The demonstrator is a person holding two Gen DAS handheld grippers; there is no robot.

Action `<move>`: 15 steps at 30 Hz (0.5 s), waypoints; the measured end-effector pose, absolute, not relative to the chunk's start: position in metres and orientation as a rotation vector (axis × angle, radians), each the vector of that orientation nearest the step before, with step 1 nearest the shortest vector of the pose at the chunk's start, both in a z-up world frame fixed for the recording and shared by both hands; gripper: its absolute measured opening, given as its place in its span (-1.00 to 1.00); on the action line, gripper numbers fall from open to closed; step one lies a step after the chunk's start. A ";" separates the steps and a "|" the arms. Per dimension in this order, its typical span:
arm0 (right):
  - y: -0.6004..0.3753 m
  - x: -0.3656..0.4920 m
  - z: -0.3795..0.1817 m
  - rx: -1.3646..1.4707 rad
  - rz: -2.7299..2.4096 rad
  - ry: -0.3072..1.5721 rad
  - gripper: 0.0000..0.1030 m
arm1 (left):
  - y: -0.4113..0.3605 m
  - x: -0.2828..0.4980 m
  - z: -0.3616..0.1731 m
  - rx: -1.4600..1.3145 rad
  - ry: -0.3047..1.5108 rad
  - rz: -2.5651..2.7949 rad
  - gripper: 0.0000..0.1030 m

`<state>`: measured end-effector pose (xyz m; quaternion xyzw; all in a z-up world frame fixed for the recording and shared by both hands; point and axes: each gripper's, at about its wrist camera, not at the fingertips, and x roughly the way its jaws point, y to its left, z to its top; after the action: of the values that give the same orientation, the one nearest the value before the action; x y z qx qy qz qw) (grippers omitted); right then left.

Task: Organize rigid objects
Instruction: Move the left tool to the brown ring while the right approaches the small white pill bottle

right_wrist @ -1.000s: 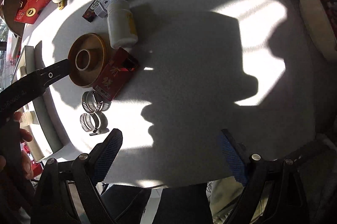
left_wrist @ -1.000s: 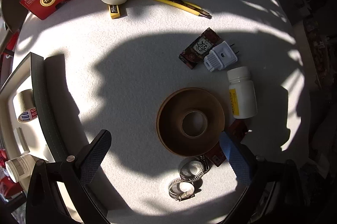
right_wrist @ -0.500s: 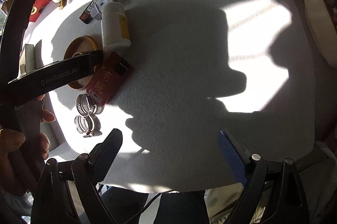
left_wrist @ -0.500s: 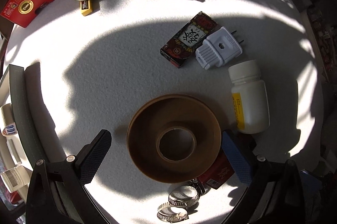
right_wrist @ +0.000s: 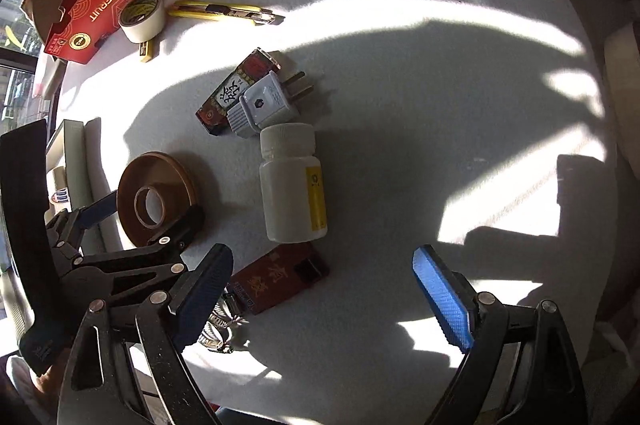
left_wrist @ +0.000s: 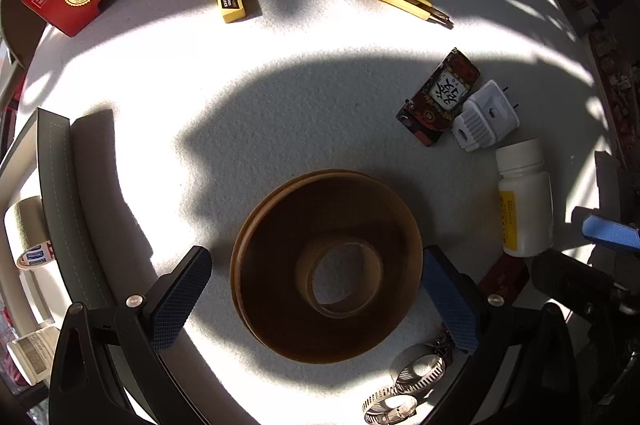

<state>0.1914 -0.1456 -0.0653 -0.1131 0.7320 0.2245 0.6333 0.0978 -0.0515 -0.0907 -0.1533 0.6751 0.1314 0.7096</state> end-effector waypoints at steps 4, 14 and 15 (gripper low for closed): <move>-0.121 0.209 -0.082 -0.285 0.530 1.686 0.80 | -0.055 0.104 -0.090 -0.291 1.496 0.301 1.00; -0.092 0.210 -0.109 -0.409 0.531 1.717 0.79 | -0.064 0.069 -0.085 -0.296 1.434 0.321 1.00; -0.083 0.202 -0.110 -0.447 0.534 1.712 0.79 | -0.064 0.068 -0.084 -0.297 1.429 0.323 1.00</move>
<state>0.2023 -0.0829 -0.1101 -0.1930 0.7393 0.2304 0.6026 0.0678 -0.0642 -0.0840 -0.1352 0.6500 0.1470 0.7332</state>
